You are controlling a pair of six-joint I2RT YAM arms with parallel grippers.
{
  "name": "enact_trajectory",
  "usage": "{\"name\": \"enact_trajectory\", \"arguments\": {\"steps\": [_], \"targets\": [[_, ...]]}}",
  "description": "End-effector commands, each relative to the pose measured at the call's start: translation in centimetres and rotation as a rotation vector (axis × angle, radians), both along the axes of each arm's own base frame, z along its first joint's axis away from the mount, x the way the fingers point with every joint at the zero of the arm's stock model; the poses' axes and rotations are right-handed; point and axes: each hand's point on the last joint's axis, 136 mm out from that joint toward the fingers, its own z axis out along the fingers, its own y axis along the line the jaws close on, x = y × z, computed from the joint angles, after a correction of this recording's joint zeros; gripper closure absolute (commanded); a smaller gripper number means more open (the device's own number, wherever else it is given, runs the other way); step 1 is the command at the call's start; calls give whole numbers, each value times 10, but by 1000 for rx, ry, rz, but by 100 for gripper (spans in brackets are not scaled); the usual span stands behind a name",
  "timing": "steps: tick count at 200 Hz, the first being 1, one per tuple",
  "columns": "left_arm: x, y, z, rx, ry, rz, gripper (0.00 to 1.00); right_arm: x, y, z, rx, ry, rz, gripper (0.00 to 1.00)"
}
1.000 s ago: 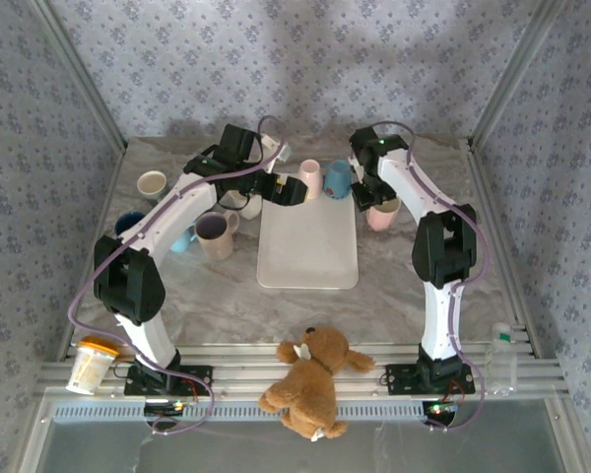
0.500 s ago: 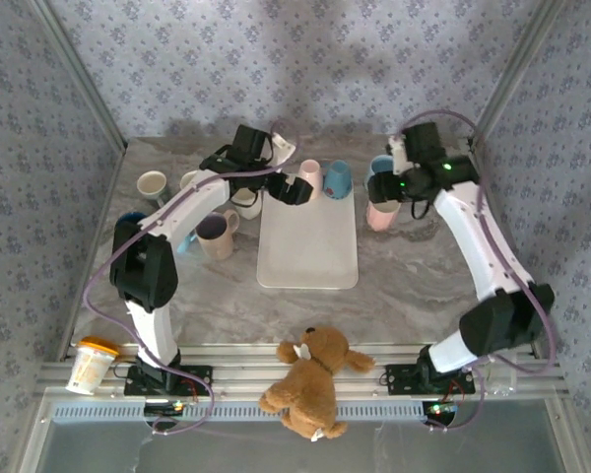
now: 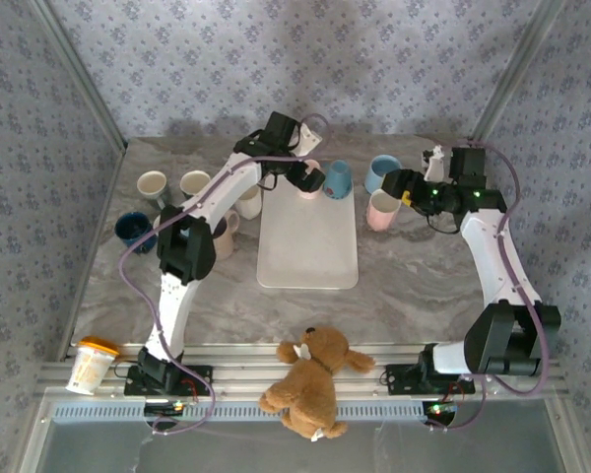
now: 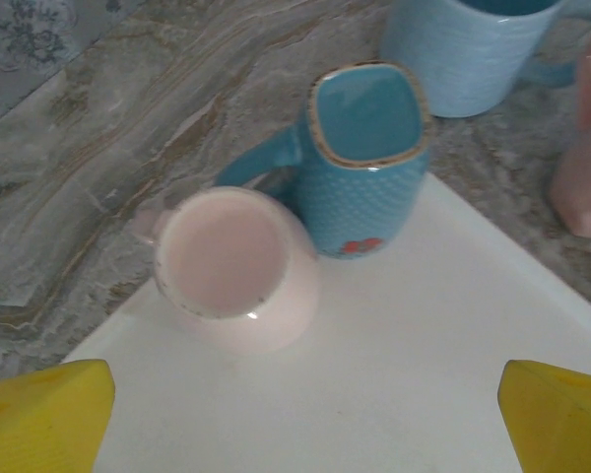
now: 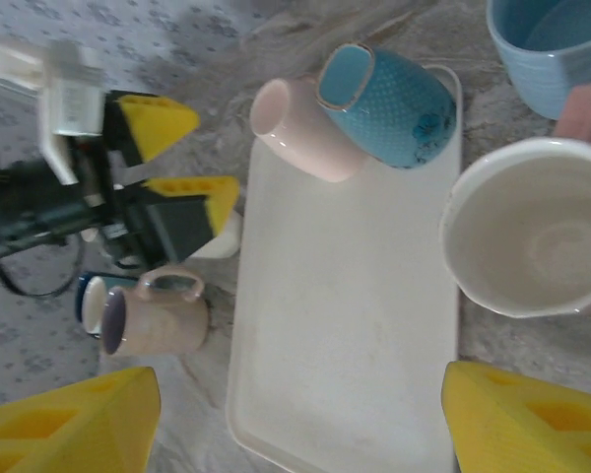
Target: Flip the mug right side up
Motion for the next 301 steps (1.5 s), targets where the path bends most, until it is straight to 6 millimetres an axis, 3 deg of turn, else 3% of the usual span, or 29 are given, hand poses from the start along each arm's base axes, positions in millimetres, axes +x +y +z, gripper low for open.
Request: {"name": "enact_trajectory", "arguments": {"steps": [1,5,24,123,202,247,301], "targets": [[5,4,-12,72,19,8,1,3,8,39,125,-106,18,23],[7,3,-14,70,19,5,1,0,8,26,131,-76,11,22],[13,-3,-22,66,24,-4,2,0,7,21,151,-58,1,22],[38,-21,-51,23,10,10,8,-2,1,9,211,-27,-57,22],[37,-32,-70,-7,44,-22,14,-5,-13,-7,159,24,-155,22],[36,-33,-70,-15,53,-31,26,-5,-10,-11,173,32,-154,22],[32,-29,-49,-16,41,-24,35,-5,-8,-9,172,27,-144,22]]}}
